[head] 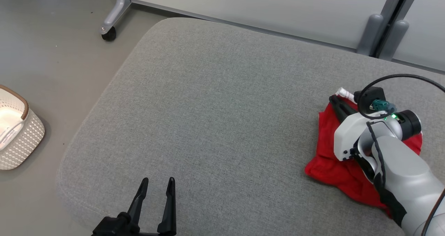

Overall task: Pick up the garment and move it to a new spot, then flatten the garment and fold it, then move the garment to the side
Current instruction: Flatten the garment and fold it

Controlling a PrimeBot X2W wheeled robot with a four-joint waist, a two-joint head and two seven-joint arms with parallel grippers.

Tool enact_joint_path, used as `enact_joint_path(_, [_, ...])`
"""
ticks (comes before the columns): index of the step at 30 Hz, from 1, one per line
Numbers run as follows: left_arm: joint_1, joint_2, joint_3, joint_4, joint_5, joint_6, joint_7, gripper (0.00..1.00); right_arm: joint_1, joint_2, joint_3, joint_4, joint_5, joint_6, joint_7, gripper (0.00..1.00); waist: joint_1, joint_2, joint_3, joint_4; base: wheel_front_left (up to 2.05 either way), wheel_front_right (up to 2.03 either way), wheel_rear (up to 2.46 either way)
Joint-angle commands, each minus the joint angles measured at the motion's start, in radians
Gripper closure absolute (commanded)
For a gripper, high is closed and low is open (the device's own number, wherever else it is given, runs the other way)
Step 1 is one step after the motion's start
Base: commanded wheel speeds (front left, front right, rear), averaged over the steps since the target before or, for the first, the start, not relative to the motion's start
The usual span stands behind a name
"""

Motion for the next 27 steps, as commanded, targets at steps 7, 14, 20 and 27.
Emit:
enact_joint_path(7, [-0.007, 0.004, -0.021, 0.0, -0.007, 0.0, -0.004, 0.0, -0.059, -0.056, -0.002, 0.031, -0.018, 0.0, -0.015, 1.0, 0.0, -0.0001, 0.026, 0.019, 0.0, 0.0, 0.0])
enact_joint_path(14, [-0.004, 0.004, 0.005, 0.004, 0.001, 0.007, -0.004, 0.0, -0.045, -0.057, -0.036, -0.011, -0.007, 0.0, -0.029, 1.0, 0.0, -0.0001, 0.001, -0.011, 0.0, 0.0, 0.0])
enact_joint_path(20, [0.02, 0.004, 0.063, 0.007, 0.031, -0.003, -0.004, 0.0, 0.08, -0.057, -0.114, -0.215, -0.023, 0.0, -0.028, 0.0, 0.0, -0.0001, -0.082, -0.111, 0.0, 0.0, 0.0])
enact_joint_path(27, [0.07, 0.004, 0.153, 0.005, 0.068, -0.027, -0.004, 0.0, 0.329, -0.038, -0.199, -0.465, -0.077, 0.0, -0.028, 0.0, 0.0, -0.0001, -0.182, -0.281, 0.0, 0.0, 0.0])
